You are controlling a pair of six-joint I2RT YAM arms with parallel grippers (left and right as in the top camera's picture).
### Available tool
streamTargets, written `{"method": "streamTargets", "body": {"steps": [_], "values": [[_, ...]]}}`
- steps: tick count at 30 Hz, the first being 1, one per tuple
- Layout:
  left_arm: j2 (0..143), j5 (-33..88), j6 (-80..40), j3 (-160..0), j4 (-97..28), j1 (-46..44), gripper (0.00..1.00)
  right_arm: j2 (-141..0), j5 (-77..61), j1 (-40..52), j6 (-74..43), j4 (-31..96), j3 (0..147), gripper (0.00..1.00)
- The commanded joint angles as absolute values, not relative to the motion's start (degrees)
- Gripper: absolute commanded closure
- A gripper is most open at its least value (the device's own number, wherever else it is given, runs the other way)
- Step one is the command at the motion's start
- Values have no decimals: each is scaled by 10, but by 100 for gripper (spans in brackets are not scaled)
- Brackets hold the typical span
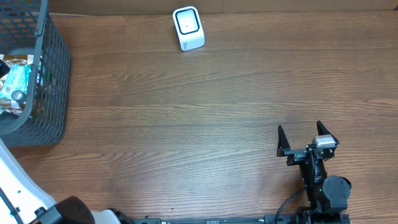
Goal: Scan the item barcode
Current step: 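Lower the left gripper into the basket onto the yellow-liquid bottle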
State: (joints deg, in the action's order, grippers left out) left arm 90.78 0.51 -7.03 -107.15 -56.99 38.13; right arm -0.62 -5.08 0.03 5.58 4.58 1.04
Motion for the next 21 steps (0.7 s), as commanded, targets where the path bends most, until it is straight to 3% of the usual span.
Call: {"method": "streamTargets", "body": {"steps": [1, 21], "values": [[924, 25, -58, -1091, -572, 396, 14, -2, -46, -1, 57, 44, 4, 0], [1063, 58, -12, -1088, -660, 415, 4, -2, -46, -1, 57, 44, 4, 0]]}}
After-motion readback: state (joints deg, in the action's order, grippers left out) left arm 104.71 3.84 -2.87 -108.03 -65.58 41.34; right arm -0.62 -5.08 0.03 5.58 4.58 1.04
